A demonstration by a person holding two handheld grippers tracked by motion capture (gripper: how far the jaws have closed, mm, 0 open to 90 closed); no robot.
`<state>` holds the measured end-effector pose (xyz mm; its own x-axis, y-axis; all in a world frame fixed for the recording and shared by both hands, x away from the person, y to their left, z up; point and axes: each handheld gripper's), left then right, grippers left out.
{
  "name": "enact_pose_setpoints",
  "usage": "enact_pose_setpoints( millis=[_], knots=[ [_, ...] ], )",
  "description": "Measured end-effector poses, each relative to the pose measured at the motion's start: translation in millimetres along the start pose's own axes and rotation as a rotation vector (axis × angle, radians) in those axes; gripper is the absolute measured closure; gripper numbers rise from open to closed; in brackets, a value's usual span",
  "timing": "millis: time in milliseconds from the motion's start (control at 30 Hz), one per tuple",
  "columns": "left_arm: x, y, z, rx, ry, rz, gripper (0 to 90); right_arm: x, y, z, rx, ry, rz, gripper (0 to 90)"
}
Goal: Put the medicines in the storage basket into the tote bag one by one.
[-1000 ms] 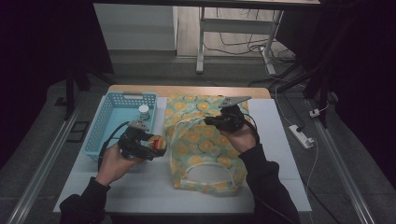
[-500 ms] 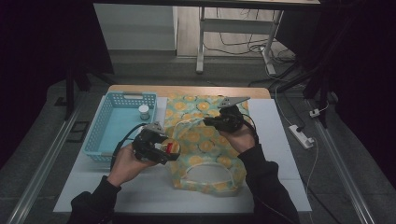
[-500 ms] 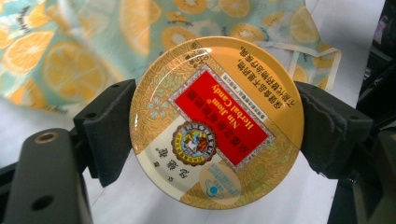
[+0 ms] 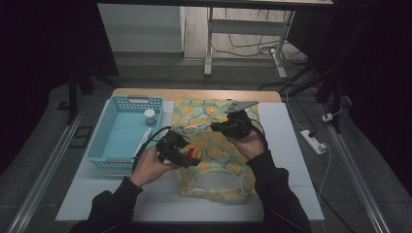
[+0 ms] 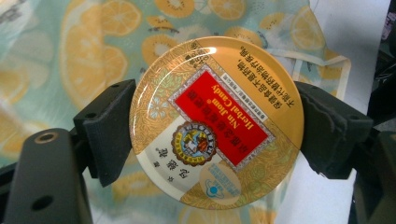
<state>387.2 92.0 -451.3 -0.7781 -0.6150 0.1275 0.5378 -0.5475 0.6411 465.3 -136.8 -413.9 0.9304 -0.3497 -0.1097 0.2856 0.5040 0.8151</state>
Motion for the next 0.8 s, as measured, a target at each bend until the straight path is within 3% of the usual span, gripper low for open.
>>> enact_pose_setpoints(
  millis=[600,800],
  knots=[
    [-7.9,32.5,-39.1,0.013,-0.031,-0.018,20.2,-2.7,2.1,1.2,0.011,0.0,0.009,90.0],
    [-15.0,33.9,-48.3,0.008,0.005,-0.015,20.1,-1.9,1.7,1.2,0.009,-0.001,0.007,90.0]
  ],
)
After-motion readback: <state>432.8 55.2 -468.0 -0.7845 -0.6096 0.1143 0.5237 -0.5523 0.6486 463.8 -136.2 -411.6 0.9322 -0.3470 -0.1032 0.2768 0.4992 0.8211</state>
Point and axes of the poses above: each handheld gripper's, and its own axes: z roughly backward along the jaws, y roughly out of its top, x roughly to its right, and after that the axes turned 6 degrees about y, right-handed
